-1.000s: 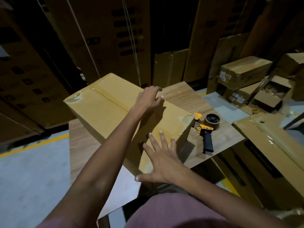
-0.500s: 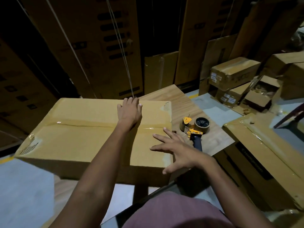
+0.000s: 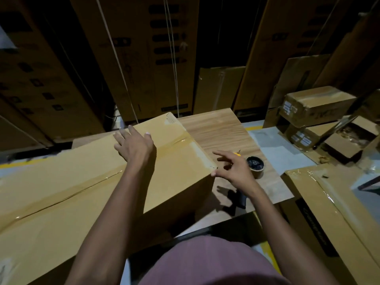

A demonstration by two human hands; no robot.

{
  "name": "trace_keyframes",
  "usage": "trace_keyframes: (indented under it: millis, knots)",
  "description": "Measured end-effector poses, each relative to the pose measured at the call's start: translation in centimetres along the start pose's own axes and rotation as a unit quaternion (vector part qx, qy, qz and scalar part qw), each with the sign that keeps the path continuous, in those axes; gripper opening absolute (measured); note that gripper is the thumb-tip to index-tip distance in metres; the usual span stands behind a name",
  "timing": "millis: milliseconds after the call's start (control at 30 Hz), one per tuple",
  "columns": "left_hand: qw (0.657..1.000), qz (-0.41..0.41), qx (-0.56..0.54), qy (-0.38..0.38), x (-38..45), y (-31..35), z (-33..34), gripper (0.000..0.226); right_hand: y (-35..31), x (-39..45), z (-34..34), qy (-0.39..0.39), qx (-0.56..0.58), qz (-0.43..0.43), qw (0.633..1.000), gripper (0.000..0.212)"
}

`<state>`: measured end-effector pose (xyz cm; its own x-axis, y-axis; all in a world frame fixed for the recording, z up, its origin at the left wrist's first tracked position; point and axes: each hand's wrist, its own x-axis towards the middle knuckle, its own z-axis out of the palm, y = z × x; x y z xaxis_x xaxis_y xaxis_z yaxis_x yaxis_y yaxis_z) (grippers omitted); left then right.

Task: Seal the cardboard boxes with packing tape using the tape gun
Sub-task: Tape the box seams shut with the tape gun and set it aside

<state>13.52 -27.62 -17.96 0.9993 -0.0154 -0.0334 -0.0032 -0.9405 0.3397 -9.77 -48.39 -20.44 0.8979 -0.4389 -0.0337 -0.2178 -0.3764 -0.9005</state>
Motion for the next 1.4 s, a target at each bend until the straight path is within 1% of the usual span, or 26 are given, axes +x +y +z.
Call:
trace_keyframes:
  millis: [67, 100, 133, 167, 200, 233, 267, 300, 367, 400, 433, 500, 567, 633, 667, 700, 767, 800, 900, 967, 1033, 1100, 1133, 1233, 1300, 1400]
  knots:
    - [0.999, 0.029, -0.02, -0.01, -2.1, 1.0, 0.0, 0.07, 2.9, -1.0, 1.5, 0.117, 0.077, 0.076, 0.987, 0.045]
    - [0.997, 0.066, -0.034, -0.008, -3.5, 1.5, 0.3, 0.069, 4.4, -1.3, 2.0, 0.18, 0.079, 0.138, 0.971, 0.045]
    - [0.992, 0.112, -0.051, -0.01, -5.0, 2.1, 0.7, 0.066, 6.1, -1.4, 2.2, 0.226, 0.045, 0.217, 0.949, 0.05]
    - [0.985, 0.158, -0.063, -0.017, -6.6, 2.6, 1.3, 0.063, 7.2, -1.6, 1.9, 0.243, -0.014, 0.3, 0.923, 0.058]
    - [0.977, 0.201, -0.066, -0.025, -8.2, 3.1, 1.9, 0.058, 8.8, -1.7, 1.6, 0.237, -0.054, 0.372, 0.896, 0.065]
    - [0.969, 0.238, -0.061, -0.029, -9.6, 3.7, 2.6, 0.053, 10.2, -1.5, 1.4, 0.218, -0.056, 0.419, 0.88, 0.069]
    - [0.961, 0.269, -0.054, -0.032, -10.8, 4.2, 3.1, 0.048, 11.5, -1.4, 1.2, 0.201, -0.01, 0.448, 0.871, 0.068]
    - [0.954, 0.294, -0.051, -0.037, -11.7, 4.6, 3.4, 0.044, 12.4, -1.3, 1.2, 0.194, 0.069, 0.467, 0.86, 0.062]
    - [0.942, 0.328, -0.052, -0.055, -12.7, 5.2, 3.8, 0.043, 13.4, -1.2, 1.5, 0.177, 0.232, 0.477, 0.829, 0.04]
    - [0.938, 0.337, -0.051, -0.063, -12.8, 5.3, 3.8, 0.045, 13.4, -1.2, 1.8, 0.172, 0.28, 0.467, 0.821, 0.029]
    - [0.937, 0.338, -0.053, -0.07, -12.7, 5.2, 3.7, 0.047, 12.8, -1.3, 2.1, 0.167, 0.3, 0.46, 0.819, 0.023]
    - [0.937, 0.331, -0.077, -0.078, -12.4, 4.9, 2.9, 0.044, 11.1, -1.3, 2.2, 0.121, 0.348, 0.447, 0.815, 0.016]
    - [0.933, 0.337, -0.11, -0.062, -11.9, 4.6, 2.2, 0.033, 9.6, -1.3, 1.9, 0.078, 0.44, 0.446, 0.776, 0.008]
    - [0.931, 0.331, -0.146, -0.041, -11.3, 4.3, 1.6, 0.03, 8.1, -1.7, 1.4, 0.064, 0.516, 0.437, 0.734, 0.005]
    - [0.931, 0.324, -0.164, -0.038, -11.0, 4.3, 1.4, 0.031, 7.5, -2.0, 1.2, 0.07, 0.545, 0.429, 0.717, 0.008]
    - [0.931, 0.319, -0.175, -0.032, -10.6, 4.3, 1.3, 0.031, 6.5, -2.5, 1.0, 0.069, 0.565, 0.421, 0.706, 0.017]
    - [0.929, 0.318, -0.187, -0.005, -9.7, 4.5, 1.5, 0.033, 4.7, -3.3, 0.7, 0.063, 0.588, 0.394, 0.704, 0.033]
    - [0.929, 0.314, -0.198, 0.011, -9.1, 4.7, 1.6, 0.035, 4.0, -3.6, 0.8, 0.063, 0.595, 0.374, 0.709, 0.035]
    - [0.935, 0.278, -0.21, 0.068, -5.7, 5.2, 1.3, 0.038, 1.1, -4.3, 0.8, 0.072, 0.615, 0.319, 0.717, 0.03]
    - [0.957, 0.237, -0.142, 0.09, -2.0, 5.2, 0.7, 0.048, -0.9, -4.7, 0.6, 0.079, 0.608, 0.281, 0.738, 0.024]
    - [0.98, 0.182, -0.061, 0.045, 1.3, 4.7, 0.5, 0.066, -2.3, -5.5, 0.5, 0.086, 0.581, 0.25, 0.769, 0.026]
    - [0.987, 0.156, -0.024, -0.013, 3.0, 4.0, 1.1, 0.081, -3.6, -6.6, 0.7, 0.085, 0.556, 0.224, 0.796, 0.033]
    - [0.987, 0.161, -0.01, -0.019, 3.2, 3.8, 1.5, 0.085, -4.1, -7.2, 0.8, 0.086, 0.539, 0.215, 0.81, 0.036]
    - [0.982, 0.188, 0.008, -0.002, 2.4, 4.2, 2.1, 0.087, -5.7, -8.8, 1.3, 0.088, 0.47, 0.192, 0.857, 0.031]
    - [0.979, 0.204, 0.018, -0.018, 0.9, 5.0, 2.2, 0.088, -6.1, -9.4, 1.5, 0.087, 0.45, 0.183, 0.87, 0.031]
    - [0.969, 0.246, 0.031, -0.021, -1.5, 6.2, 2.8, 0.087, -6.5, -9.2, 1.3, 0.09, 0.432, 0.179, 0.879, 0.045]
